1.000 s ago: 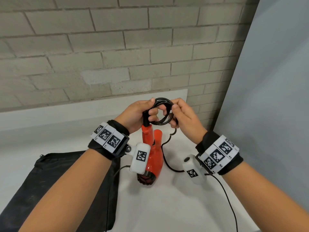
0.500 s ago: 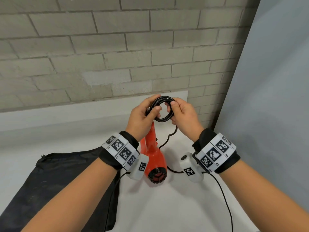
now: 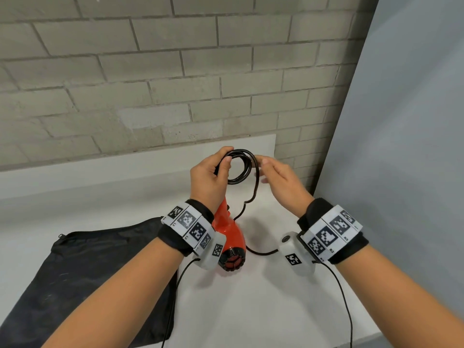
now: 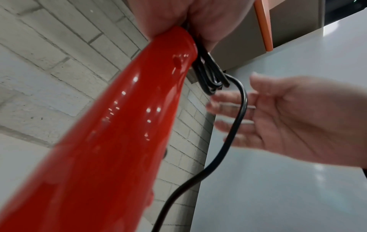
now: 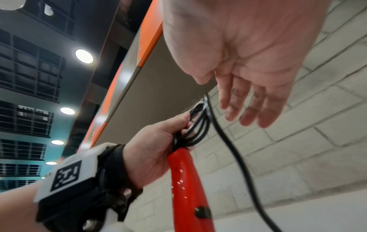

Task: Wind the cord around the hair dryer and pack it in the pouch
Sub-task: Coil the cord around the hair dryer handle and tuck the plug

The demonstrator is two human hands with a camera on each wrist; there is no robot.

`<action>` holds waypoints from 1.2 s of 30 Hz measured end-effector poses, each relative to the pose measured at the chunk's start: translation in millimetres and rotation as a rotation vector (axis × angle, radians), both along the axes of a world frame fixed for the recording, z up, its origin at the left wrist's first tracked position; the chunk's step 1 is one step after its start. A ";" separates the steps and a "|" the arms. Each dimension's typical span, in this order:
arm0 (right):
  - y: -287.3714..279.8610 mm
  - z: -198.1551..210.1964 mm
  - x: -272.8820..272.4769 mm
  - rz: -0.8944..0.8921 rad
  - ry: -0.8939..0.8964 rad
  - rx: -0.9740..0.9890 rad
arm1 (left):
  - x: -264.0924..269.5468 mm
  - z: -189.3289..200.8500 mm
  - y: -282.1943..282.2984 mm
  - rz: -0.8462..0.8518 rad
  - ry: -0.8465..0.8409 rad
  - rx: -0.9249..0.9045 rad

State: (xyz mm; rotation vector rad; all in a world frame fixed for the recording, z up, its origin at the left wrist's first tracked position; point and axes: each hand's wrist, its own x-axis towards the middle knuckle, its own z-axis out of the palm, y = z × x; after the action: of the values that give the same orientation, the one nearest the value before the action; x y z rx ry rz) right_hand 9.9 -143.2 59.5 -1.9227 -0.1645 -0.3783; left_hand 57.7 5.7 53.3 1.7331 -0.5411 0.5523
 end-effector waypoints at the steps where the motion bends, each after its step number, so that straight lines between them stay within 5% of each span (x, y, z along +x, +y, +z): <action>1: -9.4 -5.3 -4.0 -0.031 0.037 -0.031 | 0.2 0.0 -0.4 -0.001 0.004 0.002; 3: -31.7 -19.9 -11.2 -0.089 0.189 -0.203 | -0.6 -0.1 -2.3 -0.006 0.010 0.011; 7: -68.9 -65.7 -22.5 -0.039 0.665 -0.841 | -3.2 2.1 -8.9 -0.025 0.033 0.031; 10: -76.9 -90.1 -31.6 0.005 0.813 -1.077 | -3.3 3.9 -13.1 -0.036 0.036 0.043; 15: -74.8 -105.5 -33.1 -0.077 0.926 -1.289 | -1.4 3.5 -18.7 -0.044 0.062 0.045; 21: -96.1 -116.6 -27.6 -0.144 1.034 -1.169 | 1.5 2.8 -21.2 -0.055 0.107 0.016; 24: -105.0 -110.6 -24.3 -0.250 0.845 -1.038 | 1.1 3.2 -20.5 -0.061 0.116 0.007; 29: -107.1 -70.6 -21.5 -0.454 0.141 -0.784 | -0.8 6.0 -20.0 -0.071 0.140 -0.016; 32: -94.3 -45.3 -21.4 -0.311 -0.238 -0.444 | -0.4 7.0 -20.7 -0.074 0.146 -0.019; 36: -56.9 -12.9 -25.7 -0.081 -0.384 -0.207 | -0.5 7.9 -23.1 -0.072 0.153 -0.016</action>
State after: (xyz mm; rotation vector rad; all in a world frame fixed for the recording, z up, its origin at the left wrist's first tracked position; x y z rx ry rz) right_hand -15.8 -200.1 46.6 -2.0461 -0.3911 -0.8114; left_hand 57.2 -17.4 61.2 1.7175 -0.4868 0.3688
